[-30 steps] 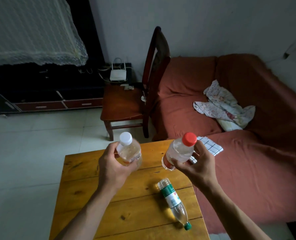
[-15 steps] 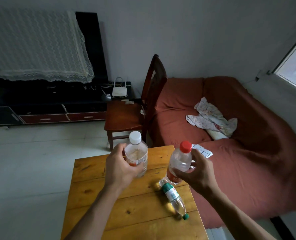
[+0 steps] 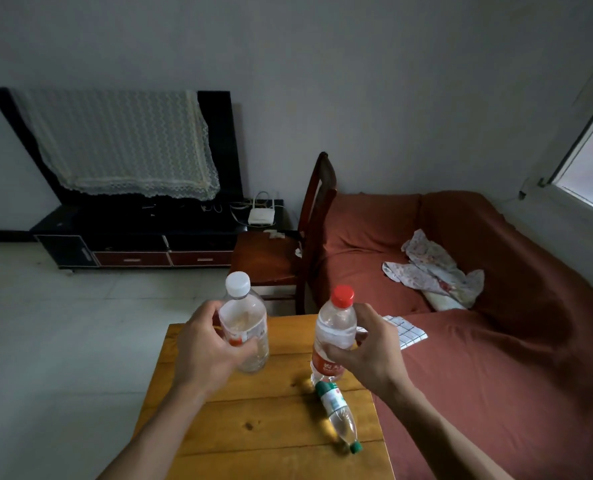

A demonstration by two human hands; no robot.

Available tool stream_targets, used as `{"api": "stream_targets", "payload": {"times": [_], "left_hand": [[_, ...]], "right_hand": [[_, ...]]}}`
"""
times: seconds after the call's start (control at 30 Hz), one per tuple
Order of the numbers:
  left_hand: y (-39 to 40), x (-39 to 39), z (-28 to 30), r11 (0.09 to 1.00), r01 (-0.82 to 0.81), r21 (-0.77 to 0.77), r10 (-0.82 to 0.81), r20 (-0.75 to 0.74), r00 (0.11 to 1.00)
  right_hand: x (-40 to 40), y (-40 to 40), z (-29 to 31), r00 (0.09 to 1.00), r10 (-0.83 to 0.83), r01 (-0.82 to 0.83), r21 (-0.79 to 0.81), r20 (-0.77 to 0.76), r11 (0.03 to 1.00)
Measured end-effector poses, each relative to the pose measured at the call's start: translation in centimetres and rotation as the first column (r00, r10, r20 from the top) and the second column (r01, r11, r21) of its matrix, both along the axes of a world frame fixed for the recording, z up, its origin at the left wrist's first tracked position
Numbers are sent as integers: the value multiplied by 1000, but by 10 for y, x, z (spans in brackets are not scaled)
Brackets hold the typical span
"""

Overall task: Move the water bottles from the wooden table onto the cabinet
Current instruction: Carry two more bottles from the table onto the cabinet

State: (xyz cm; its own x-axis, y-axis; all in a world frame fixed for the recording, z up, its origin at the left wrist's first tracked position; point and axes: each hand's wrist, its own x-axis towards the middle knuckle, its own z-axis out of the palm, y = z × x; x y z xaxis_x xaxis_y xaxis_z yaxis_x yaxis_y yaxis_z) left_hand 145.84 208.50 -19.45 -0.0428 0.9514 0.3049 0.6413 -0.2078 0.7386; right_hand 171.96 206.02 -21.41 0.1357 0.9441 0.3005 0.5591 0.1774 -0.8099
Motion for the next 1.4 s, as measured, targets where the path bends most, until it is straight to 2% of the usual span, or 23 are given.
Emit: {"api": "stream_targets", "payload": {"times": [0.17, 0.37, 0.67, 0.87, 1.03, 1.17, 1.3, 1.4], "left_hand": [[-56, -12, 13, 993, -115, -23, 116, 35, 993], [-115, -60, 15, 971, -235, -45, 238, 57, 970], [-207, -200, 17, 899, -438, 5, 433, 142, 890], [-262, -296, 12, 863, -505, 12, 498, 147, 855], [-308, -357, 3, 795, -606, -31, 605, 127, 786], [-340, -389, 2, 710, -703, -33, 702, 116, 703], [-366, -412, 0, 591, -805, -42, 805, 88, 587], [-383, -417, 1, 476, -879, -38, 878, 73, 472]], "right_hand": [[-5, -18, 1, 995, 97, -97, -59, 5, 994], [-55, -41, 4, 975, 220, -215, -95, 45, 972], [-211, -81, 28, 894, 416, -409, -78, 165, 909], [-318, -106, 39, 853, 497, -489, -87, 160, 868], [-399, -125, 47, 764, 629, -625, -73, 144, 777], [-457, -132, 49, 659, 742, -738, -81, 122, 670], [-510, -135, 41, 534, 840, -836, -87, 93, 541], [-546, -135, 34, 425, 905, -899, -110, 8, 424]]}}
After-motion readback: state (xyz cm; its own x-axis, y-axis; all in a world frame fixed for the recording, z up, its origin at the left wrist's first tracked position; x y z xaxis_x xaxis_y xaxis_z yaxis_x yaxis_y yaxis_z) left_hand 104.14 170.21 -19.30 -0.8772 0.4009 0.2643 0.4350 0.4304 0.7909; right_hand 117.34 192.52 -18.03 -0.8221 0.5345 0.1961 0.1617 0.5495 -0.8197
